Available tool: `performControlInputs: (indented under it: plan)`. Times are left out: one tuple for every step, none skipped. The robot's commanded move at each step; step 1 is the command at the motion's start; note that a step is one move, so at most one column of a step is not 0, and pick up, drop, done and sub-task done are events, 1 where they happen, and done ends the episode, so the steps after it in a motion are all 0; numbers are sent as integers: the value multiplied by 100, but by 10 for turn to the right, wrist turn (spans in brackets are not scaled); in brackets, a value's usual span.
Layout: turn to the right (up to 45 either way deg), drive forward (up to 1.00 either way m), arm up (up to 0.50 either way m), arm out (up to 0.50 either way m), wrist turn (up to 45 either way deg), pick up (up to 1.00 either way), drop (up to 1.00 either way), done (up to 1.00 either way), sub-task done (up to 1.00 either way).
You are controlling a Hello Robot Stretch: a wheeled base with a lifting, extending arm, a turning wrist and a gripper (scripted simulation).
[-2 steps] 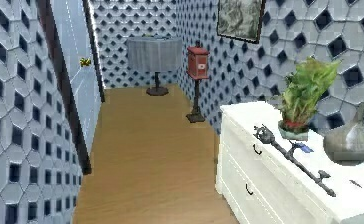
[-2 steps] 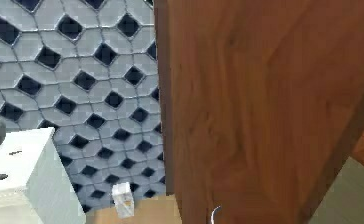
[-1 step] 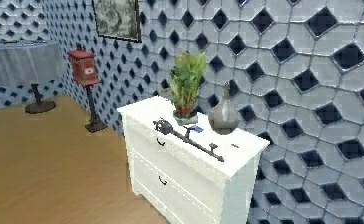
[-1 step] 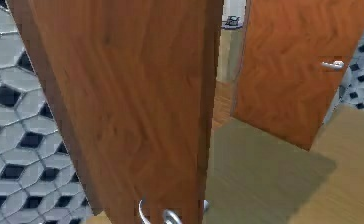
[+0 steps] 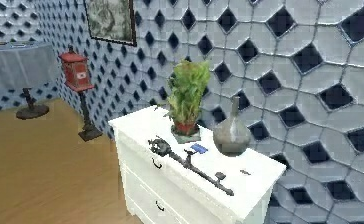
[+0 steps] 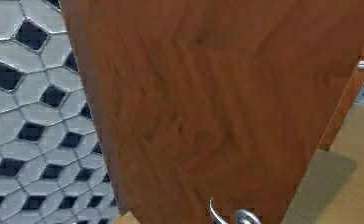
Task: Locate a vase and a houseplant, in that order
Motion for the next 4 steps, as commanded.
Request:
performControlInputs:
  plan:
    - [450,0,0,0,0,0,0,0,0]
    - [180,0,0,0,0,0,0,0,0]
    - [0,30,0,0,0,0,0,0,0]
    - [-450,0,0,0,0,0,0,0,0]
